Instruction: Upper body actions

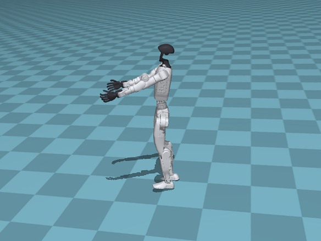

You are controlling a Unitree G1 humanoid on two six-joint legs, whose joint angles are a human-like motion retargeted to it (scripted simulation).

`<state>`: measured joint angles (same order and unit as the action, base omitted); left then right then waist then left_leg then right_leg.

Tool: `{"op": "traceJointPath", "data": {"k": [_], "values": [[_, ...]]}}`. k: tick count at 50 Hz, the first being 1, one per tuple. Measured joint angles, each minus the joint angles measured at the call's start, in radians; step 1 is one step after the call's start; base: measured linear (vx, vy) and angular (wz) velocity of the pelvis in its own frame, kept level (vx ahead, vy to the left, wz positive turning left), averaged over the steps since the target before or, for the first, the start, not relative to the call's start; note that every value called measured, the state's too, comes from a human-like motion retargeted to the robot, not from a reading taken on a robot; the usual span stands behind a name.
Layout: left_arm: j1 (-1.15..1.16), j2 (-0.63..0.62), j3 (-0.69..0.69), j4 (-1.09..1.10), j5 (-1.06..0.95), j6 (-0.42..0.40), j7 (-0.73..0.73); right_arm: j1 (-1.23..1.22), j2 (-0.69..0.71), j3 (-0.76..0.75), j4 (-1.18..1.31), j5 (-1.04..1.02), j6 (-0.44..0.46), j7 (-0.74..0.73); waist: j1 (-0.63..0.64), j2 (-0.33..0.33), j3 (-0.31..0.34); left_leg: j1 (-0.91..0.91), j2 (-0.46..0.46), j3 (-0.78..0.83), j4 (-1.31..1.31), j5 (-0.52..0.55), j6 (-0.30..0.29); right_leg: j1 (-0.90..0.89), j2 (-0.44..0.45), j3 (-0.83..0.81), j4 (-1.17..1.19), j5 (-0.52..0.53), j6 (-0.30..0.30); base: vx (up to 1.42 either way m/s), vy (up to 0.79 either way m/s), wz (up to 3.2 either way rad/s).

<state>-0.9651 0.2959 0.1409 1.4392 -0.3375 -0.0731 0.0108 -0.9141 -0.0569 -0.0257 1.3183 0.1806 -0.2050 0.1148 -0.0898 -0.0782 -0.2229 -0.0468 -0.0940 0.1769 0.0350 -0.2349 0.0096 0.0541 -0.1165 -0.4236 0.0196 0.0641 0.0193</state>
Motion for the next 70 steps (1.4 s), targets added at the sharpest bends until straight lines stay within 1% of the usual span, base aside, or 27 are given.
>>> {"op": "traceJointPath", "data": {"k": [3, 7, 10, 12, 15, 16, 18, 19, 20, 22, 25, 28, 33, 38, 41, 43, 45, 49, 55, 59, 62, 67, 70], "values": [[0.085, -0.013, 0.009, 0.006, 0.029, 0.007, -0.023, 0.1, 0.002, -0.032, 0.037, -0.082, 0.002, 0.009, -0.002, 0.0, 0.013, 0.002, -0.003, -0.005, -0.001, 0.002, 0.002, 0.004, -0.003, -0.005, 0.0, 0.001, 0.0, 0.0, 0.0, 0.0], [0.205, -0.021, 0.012, 0.014, 0.076, 0.015, -0.062, 0.216, -0.007, -0.05, 0.118, -0.136, 0.048, 0.037, -0.001, -0.001, 0.034, 0.009, -0.006, -0.006, -0.001, 0.003, 0.003, 0.01, -0.006, -0.006, 0.001, 0.004, 0.0, 0.0, 0.0, 0.0], [0.312, -0.02, 0.013, 0.029, 0.114, 0.033, -0.086, 0.313, -0.022, -0.05, 0.181, -0.168, 0.094, 0.062, 0.001, -0.003, 0.056, 0.015, -0.009, -0.006, -0.001, 0.003, 0.003, 0.014, -0.01, -0.004, 0.001, 0.006, -0.001, 0.0, 0.0, 0.0], [0.387, -0.013, 0.013, 0.054, 0.134, 0.047, -0.103, 0.39, -0.034, -0.049, 0.21, -0.207, 0.108, 0.068, 0.002, -0.003, 0.072, 0.019, -0.011, -0.005, -0.002, 0.003, 0.002, 0.016, -0.013, -0.003, 0.001, 0.007, -0.001, 0.0, 0.0, 0.0], [0.484, -0.007, 0.027, 0.113, 0.151, 0.087, -0.109, 0.502, -0.054, -0.044, 0.239, -0.278, 0.114, 0.063, 0.002, -0.001, 0.093, 0.022, -0.012, -0.003, -0.004, 0.004, 0.002, 0.018, -0.016, -0.002, 0.0, 0.009, -0.001, 0.01, -0.02, 0.0], [0.512, -0.01, 0.044, 0.135, 0.147, 0.117, -0.103, 0.538, -0.059, -0.044, 0.251, -0.311, 0.121, 0.054, 0.001, 0.0, 0.101, 0.022, -0.012, -0.003, -0.004, 0.004, 0.002, 0.019, -0.016, -0.003, 0.0, 0.009, -0.001, 0.02, -0.07, 0.02], [0.568, -0.023, 0.093, 0.163, 0.135, 0.167, -0.089, 0.602, -0.071, -0.045, 0.276, -0.377, 0.151, 0.018, -0.004, 0.001, 0.114, 0.021, -0.013, -0.002, -0.005, 0.006, 0.002, 0.021, -0.017, -0.004, -0.002, 0.009, 0.0, 0.01, -0.07, 0.05], [0.6, -0.032, 0.121, 0.167, 0.119, 0.175, -0.086, 0.631, -0.078, -0.046, 0.292, -0.412, 0.177, -0.009, -0.008, 0.001, 0.121, 0.021, -0.013, -0.003, -0.005, 0.006, 0.003, 0.022, -0.018, -0.005, -0.003, 0.009, 0.001, -0.01, -0.06, 0.09], [0.632, -0.043, 0.147, 0.168, 0.1, 0.177, -0.085, 0.661, -0.084, -0.048, 0.31, -0.448, 0.207, -0.039, -0.013, 0.002, 0.129, 0.021, -0.013, -0.004, -0.006, 0.007, 0.003, 0.024, -0.019, -0.007, -0.005, 0.009, 0.001, -0.02, -0.06, 0.08], [0.683, -0.057, 0.172, 0.153, 0.095, 0.166, -0.099, 0.699, -0.097, -0.043, 0.336, -0.485, 0.223, -0.054, -0.017, 0.003, 0.14, 0.022, -0.014, -0.004, -0.007, 0.008, 0.003, 0.025, -0.019, -0.007, -0.006, 0.01, 0.002, -0.02, -0.06, 0.02], [0.762, -0.071, 0.183, 0.123, 0.161, 0.151, -0.146, 0.761, -0.12, -0.034, 0.363, -0.518, 0.238, -0.057, -0.013, 0.004, 0.162, 0.026, -0.014, -0.002, -0.008, 0.007, 0.002, 0.027, -0.019, -0.004, -0.006, 0.01, 0.002, 0.0, -0.06, -0.07], [0.835, -0.068, 0.165, 0.104, 0.302, 0.146, -0.163, 0.831, -0.131, -0.012, 0.364, -0.52, 0.229, -0.07, -0.006, 0.006, 0.178, 0.028, -0.013, 0.001, -0.009, 0.005, 0.001, 0.025, -0.018, 0.003, -0.005, 0.01, 0.001, 0.0, -0.02, -0.04], [0.95, -0.061, 0.132, 0.105, 0.523, 0.143, -0.154, 0.931, -0.129, 0.044, 0.352, -0.539, 0.206, -0.084, -0.002, 0.01, 0.184, 0.025, -0.007, 0.009, -0.011, 0.003, -0.001, 0.014, -0.015, 0.017, -0.003, 0.009, 0.003, 0.0, -0.02, -0.04], [1.045, -0.084, 0.129, 0.126, 0.637, 0.157, -0.192, 0.992, -0.11, 0.081, 0.351, -0.575, 0.208, -0.074, -0.004, 0.013, 0.181, 0.02, 0.0, 0.021, -0.015, 0.001, -0.004, -0.002, -0.014, 0.033, 0.001, 0.01, 0.005, 0.0, -0.01, -0.09], [1.09, -0.116, 0.139, 0.134, 0.622, 0.159, -0.189, 1.004, -0.094, 0.089, 0.349, -0.567, 0.22, -0.064, 0.042, 0.015, 0.181, 0.023, 0.019, 0.077, -0.019, -0.006, -0.009, -0.024, -0.025, 0.097, 0.019, 0.007, 0.024, 0.0, -0.03, -0.87], [1.118, -0.144, 0.149, 0.128, 0.595, 0.15, -0.185, 1.005, -0.086, 0.091, 0.343, -0.557, 0.234, -0.066, 0.038, 0.018, 0.184, 0.022, 0.024, 0.078, -0.019, -0.006, -0.01, -0.024, -0.031, 0.101, 0.018, 0.009, 0.034, -0.01, -0.02, -0.16], [1.139, -0.168, 0.164, 0.118, 0.567, 0.136, -0.177, 1.0, -0.083, 0.099, 0.332, -0.554, 0.249, -0.081, 0.012, 0.018, 0.187, 0.02, 0.021, 0.059, -0.018, -0.004, -0.009, -0.016, -0.03, 0.08, 0.01, 0.013, 0.033, 0.01, -0.02, 0.4], [1.157, -0.197, 0.189, 0.1, 0.509, 0.119, -0.147, 0.982, -0.092, 0.14, 0.301, -0.628, 0.255, -0.092, -0.009, 0.01, 0.192, 0.024, 0.01, 0.049, -0.019, -0.002, -0.006, -0.009, -0.012, 0.06, -0.001, 0.014, 0.009, 0.0, -0.01, 0.13], [1.135, -0.18, 0.173, 0.063, 0.492, 0.133, -0.176, 0.961, -0.101, 0.18, 0.241, -0.729, 0.222, -0.099, -0.004, 0.001, 0.197, 0.029, 0.007, 0.044, -0.019, -0.001, -0.005, -0.001, -0.015, 0.051, 0.0, 0.013, 0.01, 0.0, 0.0, 0.0], [1.113, -0.167, 0.162, 0.023, 0.497, 0.138, -0.198, 0.95, -0.094, 0.178, 0.215, -0.71, 0.199, -0.102, -0.009, 0.0, 0.2, 0.033, 0.007, 0.035, -0.018, 0.001, -0.003, 0.009, -0.013, 0.039, -0.002, 0.011, 0.01, 0.0, 0.0, 0.0], [1.096, -0.164, 0.159, -0.007, 0.493, 0.137, -0.21, 0.944, -0.088, 0.174, 0.183, -0.669, 0.194, -0.073, -0.011, -0.001, 0.202, 0.036, 0.007, 0.03, -0.017, 0.002, -0.003, 0.017, -0.01, 0.032, -0.003, 0.009, 0.01, 0.0, 0.0, 0.0], [1.08, -0.17, 0.164, -0.035, 0.478, 0.128, -0.223, 0.951, -0.074, 0.148, 0.05, -0.628, 0.168, -0.033, -0.016, -0.004, 0.203, 0.043, 0.004, 0.021, -0.016, 0.002, -0.003, 0.028, -0.009, 0.024, -0.004, 0.006, 0.011, 0.0, 0.0, 0.0], [1.077, -0.175, 0.166, -0.031, 0.466, 0.123, -0.22, 0.943, -0.086, 0.155, -0.08, -0.65, 0.151, -0.088, -0.023, -0.005, 0.197, 0.045, 0.004, 0.019, -0.015, 0.001, -0.004, 0.032, -0.009, 0.022, -0.004, 0.004, 0.011, 0.0, 0.0, 0.0]]}}
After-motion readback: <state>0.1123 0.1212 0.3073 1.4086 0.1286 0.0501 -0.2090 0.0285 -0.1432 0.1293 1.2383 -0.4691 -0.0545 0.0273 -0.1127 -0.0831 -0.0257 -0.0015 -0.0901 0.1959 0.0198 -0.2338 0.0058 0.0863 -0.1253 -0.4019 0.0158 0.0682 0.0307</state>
